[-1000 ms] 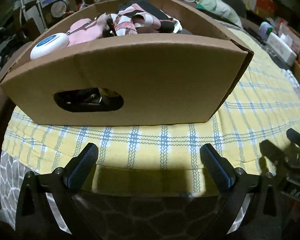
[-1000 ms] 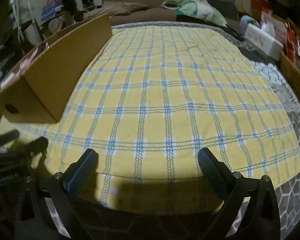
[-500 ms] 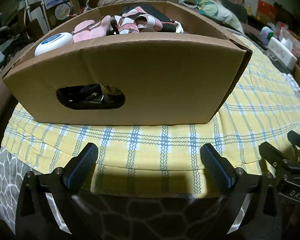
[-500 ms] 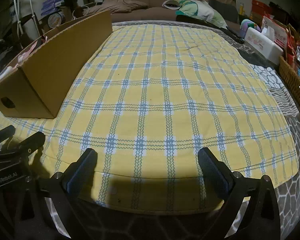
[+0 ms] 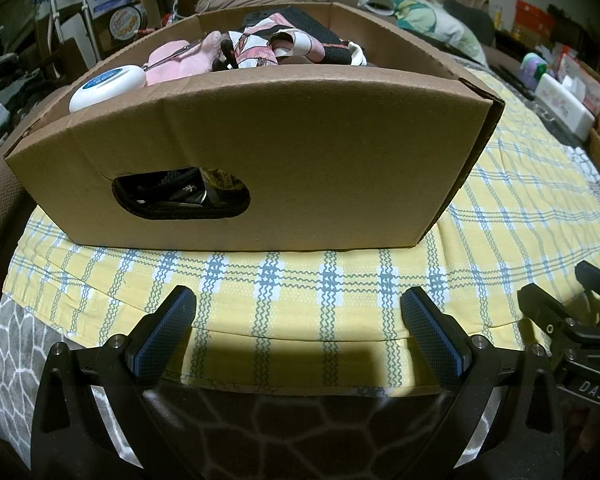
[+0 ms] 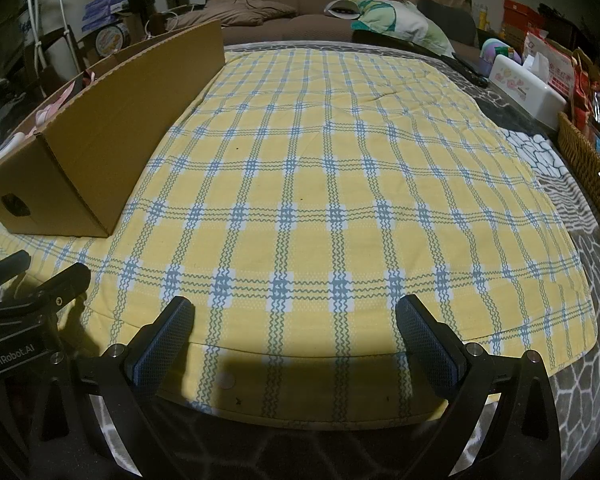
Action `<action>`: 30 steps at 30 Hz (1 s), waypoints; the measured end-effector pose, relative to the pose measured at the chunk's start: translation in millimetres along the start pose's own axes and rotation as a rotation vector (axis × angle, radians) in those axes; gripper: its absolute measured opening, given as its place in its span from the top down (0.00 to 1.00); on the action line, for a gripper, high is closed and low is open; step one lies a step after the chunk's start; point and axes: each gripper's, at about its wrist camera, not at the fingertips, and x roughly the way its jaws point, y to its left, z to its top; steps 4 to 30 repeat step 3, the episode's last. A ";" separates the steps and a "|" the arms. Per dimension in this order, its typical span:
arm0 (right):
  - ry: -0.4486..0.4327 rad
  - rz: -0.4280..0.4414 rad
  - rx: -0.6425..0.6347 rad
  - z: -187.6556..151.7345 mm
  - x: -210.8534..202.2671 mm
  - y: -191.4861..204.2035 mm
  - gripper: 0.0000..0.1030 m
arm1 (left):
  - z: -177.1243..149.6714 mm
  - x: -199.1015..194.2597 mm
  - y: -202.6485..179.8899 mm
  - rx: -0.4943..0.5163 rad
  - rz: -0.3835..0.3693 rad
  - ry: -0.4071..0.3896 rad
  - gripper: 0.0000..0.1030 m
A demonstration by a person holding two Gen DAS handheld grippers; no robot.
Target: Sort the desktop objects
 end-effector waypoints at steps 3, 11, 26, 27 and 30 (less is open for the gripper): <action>0.000 0.000 0.000 0.0 0.0 0.0 0.00 | 0.0 0.0 -0.2 -0.002 -0.002 0.000 0.00; 0.000 0.000 0.000 0.0 0.0 0.0 0.00 | 0.0 0.0 -0.2 -0.002 -0.002 0.000 0.00; 0.000 0.000 0.000 0.0 0.0 0.0 0.00 | 0.0 0.0 -0.2 -0.002 -0.002 0.000 0.00; 0.000 0.000 0.000 0.0 0.0 0.0 0.00 | 0.0 0.0 -0.2 -0.002 -0.002 0.000 0.00; 0.000 0.000 0.000 0.0 0.0 0.0 0.00 | 0.0 0.0 -0.2 -0.002 -0.002 0.000 0.00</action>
